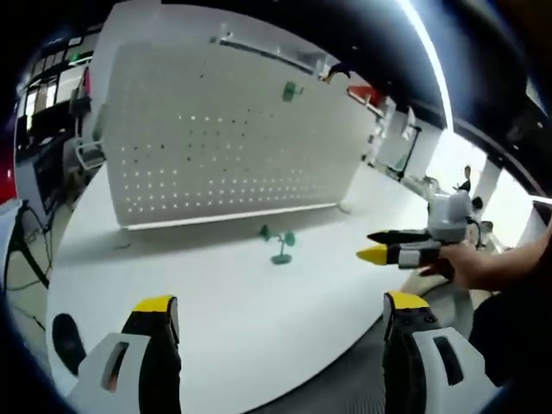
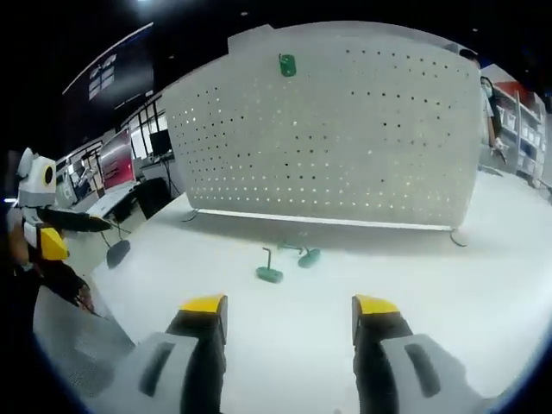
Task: Insert the hook assembly into the mounting plate slot until the hook locks in place.
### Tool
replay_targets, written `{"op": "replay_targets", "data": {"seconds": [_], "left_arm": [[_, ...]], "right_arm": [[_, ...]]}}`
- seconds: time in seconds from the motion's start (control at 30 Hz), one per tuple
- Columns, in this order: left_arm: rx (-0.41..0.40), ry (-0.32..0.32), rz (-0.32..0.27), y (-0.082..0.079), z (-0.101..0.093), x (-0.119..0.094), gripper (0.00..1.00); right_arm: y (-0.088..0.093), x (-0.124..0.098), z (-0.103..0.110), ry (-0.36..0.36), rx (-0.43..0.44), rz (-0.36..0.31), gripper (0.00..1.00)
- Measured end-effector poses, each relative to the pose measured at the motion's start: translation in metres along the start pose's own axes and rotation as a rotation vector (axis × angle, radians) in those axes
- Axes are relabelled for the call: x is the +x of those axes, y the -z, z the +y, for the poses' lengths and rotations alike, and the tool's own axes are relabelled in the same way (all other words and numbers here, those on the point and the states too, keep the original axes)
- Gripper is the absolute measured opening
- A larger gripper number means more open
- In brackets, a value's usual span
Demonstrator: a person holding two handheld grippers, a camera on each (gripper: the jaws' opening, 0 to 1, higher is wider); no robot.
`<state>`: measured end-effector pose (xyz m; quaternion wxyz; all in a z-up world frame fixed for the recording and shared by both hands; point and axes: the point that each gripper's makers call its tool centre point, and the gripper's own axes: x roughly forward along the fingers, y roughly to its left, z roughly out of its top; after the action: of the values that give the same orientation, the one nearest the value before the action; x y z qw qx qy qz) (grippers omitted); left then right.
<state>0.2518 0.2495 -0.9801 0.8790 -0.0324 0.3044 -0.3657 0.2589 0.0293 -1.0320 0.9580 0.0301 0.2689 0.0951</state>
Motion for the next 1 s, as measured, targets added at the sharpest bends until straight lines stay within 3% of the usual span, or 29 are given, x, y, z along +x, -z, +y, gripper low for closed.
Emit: {"op": "replay_targets", "data": {"seconds": [0.17, 0.37, 0.57, 0.67, 0.83, 1.0], "left_arm": [[-0.008, 0.004, 0.012, 0.006, -0.002, 0.002, 1.00], [-0.025, 0.007, 0.026, 0.012, -0.002, 0.004, 1.00], [-0.034, 0.013, 0.042, 0.016, 0.001, 0.009, 1.00], [-0.045, 0.012, 0.045, 0.016, 0.005, 0.011, 1.00], [-0.050, 0.009, 0.053, 0.014, 0.010, 0.014, 1.00], [-0.058, 0.001, 0.061, 0.014, 0.015, 0.016, 0.99]], "right_arm": [[0.011, 0.005, 0.014, -0.053, 0.025, 0.050, 0.50], [0.009, 0.022, 0.025, -0.101, -0.004, 0.063, 0.43], [0.004, 0.049, 0.037, -0.158, -0.029, 0.085, 0.40], [0.007, 0.063, 0.041, -0.183, -0.106, 0.113, 0.38], [0.005, 0.087, 0.039, -0.207, -0.118, 0.135, 0.36], [0.004, 0.105, 0.036, -0.222, -0.056, 0.156, 0.35]]}}
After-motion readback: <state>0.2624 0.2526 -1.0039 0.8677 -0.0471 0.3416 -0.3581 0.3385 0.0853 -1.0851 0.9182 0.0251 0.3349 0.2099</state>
